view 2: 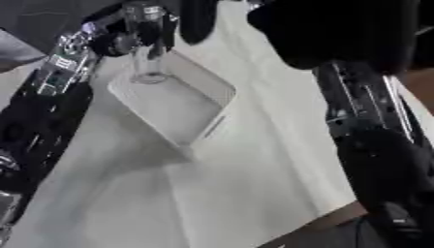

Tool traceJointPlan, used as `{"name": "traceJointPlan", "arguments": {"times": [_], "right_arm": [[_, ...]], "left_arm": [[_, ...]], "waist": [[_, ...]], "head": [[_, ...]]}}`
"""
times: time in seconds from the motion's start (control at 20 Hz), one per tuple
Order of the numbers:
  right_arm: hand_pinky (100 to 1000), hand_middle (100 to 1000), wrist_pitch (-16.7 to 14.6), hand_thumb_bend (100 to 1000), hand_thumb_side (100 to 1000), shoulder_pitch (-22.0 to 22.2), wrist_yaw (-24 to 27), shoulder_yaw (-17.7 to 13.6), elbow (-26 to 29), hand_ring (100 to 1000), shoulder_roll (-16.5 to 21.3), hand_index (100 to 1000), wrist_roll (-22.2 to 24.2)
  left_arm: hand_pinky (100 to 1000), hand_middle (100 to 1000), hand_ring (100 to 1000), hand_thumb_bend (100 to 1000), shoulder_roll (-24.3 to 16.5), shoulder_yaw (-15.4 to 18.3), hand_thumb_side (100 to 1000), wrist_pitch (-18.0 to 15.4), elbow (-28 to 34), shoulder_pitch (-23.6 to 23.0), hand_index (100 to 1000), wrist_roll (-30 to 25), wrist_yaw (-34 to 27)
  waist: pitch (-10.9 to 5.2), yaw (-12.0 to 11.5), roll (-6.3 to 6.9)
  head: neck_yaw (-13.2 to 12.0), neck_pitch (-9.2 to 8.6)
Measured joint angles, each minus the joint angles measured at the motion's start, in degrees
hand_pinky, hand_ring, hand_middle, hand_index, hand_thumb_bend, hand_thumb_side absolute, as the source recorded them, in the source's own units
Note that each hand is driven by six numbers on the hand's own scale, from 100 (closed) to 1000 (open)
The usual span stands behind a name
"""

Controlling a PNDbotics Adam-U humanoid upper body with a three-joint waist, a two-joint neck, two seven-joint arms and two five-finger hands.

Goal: Pick up objects on the table and place them in the box.

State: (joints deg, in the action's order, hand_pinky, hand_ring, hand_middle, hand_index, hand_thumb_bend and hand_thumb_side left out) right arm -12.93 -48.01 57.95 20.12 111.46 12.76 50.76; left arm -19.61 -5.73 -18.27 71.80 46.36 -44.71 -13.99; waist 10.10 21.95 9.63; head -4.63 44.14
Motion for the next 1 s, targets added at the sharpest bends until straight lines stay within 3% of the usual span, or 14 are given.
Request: {"name": "traceJointPlan", "arguments": {"times": [0.1, 0.25, 0.4, 0.45, 0.7, 1.0], "right_arm": [[669, 941, 0.00, 100, 820, -0.23, -0.04, 0.11, 0.10, 830, 0.00, 392, 0.00], [669, 942, 0.00, 100, 820, -0.38, -0.07, 0.34, 0.24, 831, 0.02, 391, 0.00], [669, 942, -0.01, 100, 820, -0.39, -0.23, 0.40, 0.25, 831, 0.03, 391, 0.00], [669, 941, -0.01, 100, 820, -0.39, -0.25, 0.45, 0.25, 831, 0.03, 391, 0.00], [669, 941, -0.01, 100, 820, -0.39, -0.26, 0.66, 0.25, 831, 0.03, 391, 0.00], [669, 942, -0.01, 100, 820, -0.39, -0.26, 0.66, 0.26, 831, 0.28, 391, 0.00]], "left_arm": [[100, 348, 399, 100, 0.00, -0.58, 725, -0.44, 0.04, 0.00, 490, 0.44, 0.47], [242, 453, 491, 100, -0.02, -1.85, 882, -1.47, 0.43, -0.02, 582, 1.47, 1.91], [325, 533, 554, 100, -0.45, -3.50, 1000, -2.90, 0.74, -0.04, 676, 2.90, 4.79], [355, 574, 577, 100, -0.60, -4.24, 1000, -3.39, 0.73, -0.05, 719, 3.38, 6.26], [368, 585, 580, 100, -1.04, -8.06, 1000, -6.17, -1.46, -0.48, 733, 6.17, 15.13], [386, 595, 586, 105, -1.25, -8.94, 1000, -9.00, -5.70, -0.55, 739, 8.99, 21.65]], "waist": [[0.16, 0.10, 0.08], [0.23, 0.14, 0.10], [0.23, 0.15, 0.14], [0.23, 0.15, 0.15], [0.23, 0.15, 0.18], [0.23, -0.11, 0.18]], "head": [[0.00, 0.00], [0.01, 0.00], [0.01, 0.00], [0.01, 0.00], [0.01, 0.00], [0.00, 0.00]]}}
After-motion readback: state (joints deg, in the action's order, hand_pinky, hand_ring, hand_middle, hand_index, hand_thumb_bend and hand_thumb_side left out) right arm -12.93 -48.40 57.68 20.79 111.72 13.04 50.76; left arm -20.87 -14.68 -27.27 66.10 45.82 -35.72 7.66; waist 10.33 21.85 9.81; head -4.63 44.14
